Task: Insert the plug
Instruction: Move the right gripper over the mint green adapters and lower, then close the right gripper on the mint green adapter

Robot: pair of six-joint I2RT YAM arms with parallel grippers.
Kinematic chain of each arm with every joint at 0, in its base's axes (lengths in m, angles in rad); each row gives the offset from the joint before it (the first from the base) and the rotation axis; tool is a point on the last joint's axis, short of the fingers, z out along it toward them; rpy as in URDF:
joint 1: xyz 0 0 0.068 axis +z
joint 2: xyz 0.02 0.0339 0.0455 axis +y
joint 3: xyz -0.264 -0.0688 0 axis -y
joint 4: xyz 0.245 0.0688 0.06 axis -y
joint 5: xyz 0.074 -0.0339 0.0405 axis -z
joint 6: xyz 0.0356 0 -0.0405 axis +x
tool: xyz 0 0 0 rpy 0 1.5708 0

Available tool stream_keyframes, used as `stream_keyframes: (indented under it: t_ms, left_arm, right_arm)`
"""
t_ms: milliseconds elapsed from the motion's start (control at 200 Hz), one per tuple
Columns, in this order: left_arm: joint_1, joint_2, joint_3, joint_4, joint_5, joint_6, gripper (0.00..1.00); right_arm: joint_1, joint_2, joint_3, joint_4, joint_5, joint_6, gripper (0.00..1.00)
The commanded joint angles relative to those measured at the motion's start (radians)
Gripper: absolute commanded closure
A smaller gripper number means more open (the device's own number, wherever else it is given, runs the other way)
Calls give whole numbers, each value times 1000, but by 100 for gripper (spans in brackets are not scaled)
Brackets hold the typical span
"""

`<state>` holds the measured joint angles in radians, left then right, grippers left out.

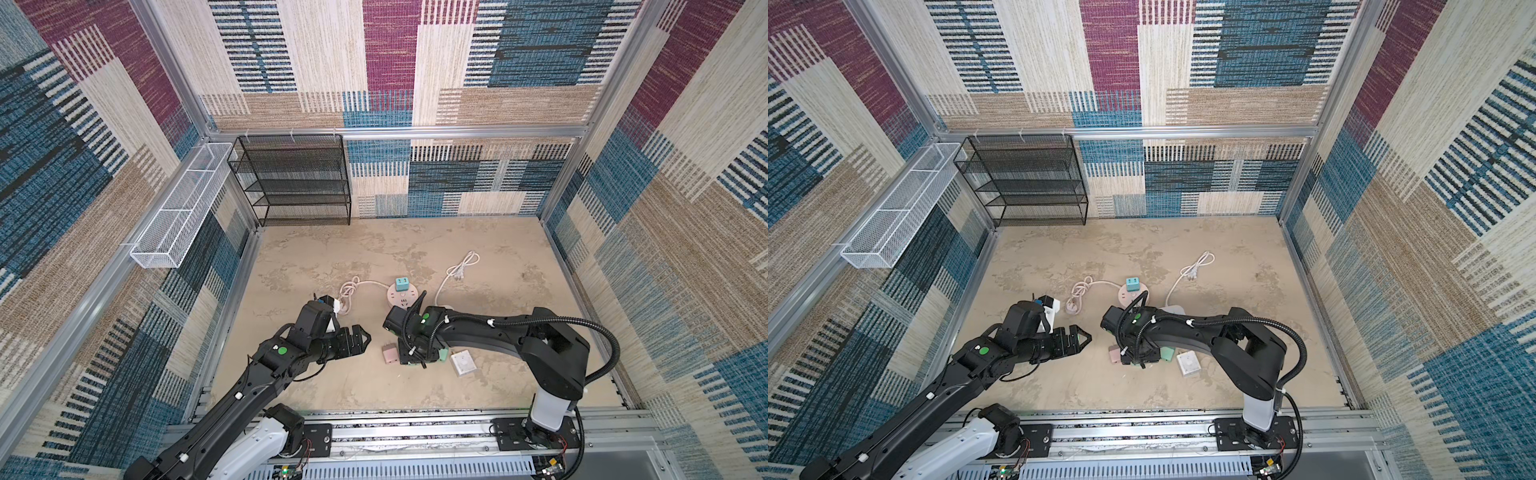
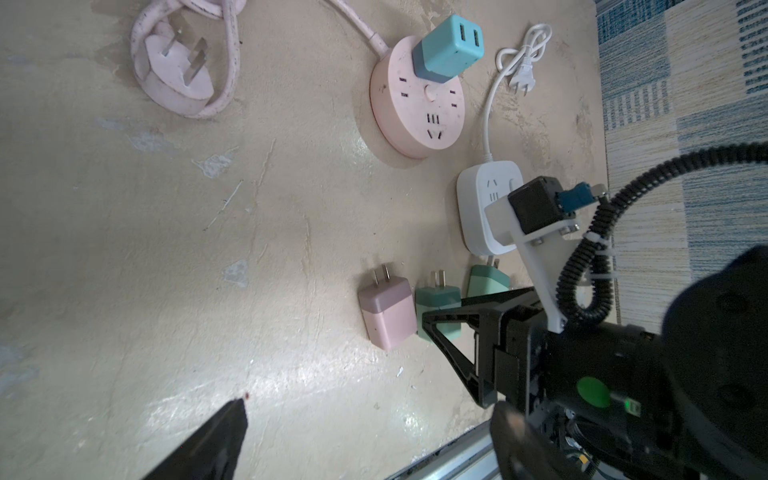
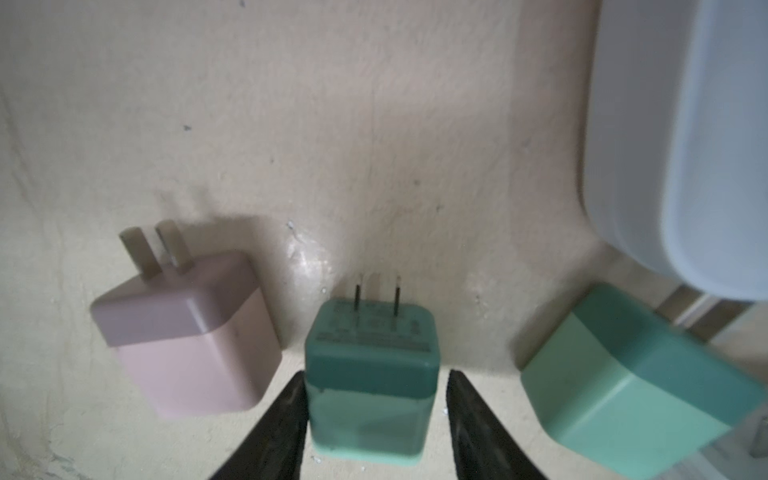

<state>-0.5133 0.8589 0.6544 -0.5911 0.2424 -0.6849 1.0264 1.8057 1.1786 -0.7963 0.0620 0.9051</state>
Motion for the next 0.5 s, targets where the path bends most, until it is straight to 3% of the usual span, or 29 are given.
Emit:
stream_keyframes:
  t_ms: [0, 496]
  left_arm:
    - [0, 0, -4, 15, 5, -19, 4]
    - [-2, -1, -25, 27, 12, -29, 4]
  right_arm:
    - [1, 6, -8, 18, -5, 1, 45]
    - [3, 21, -31, 18, 11, -45, 58]
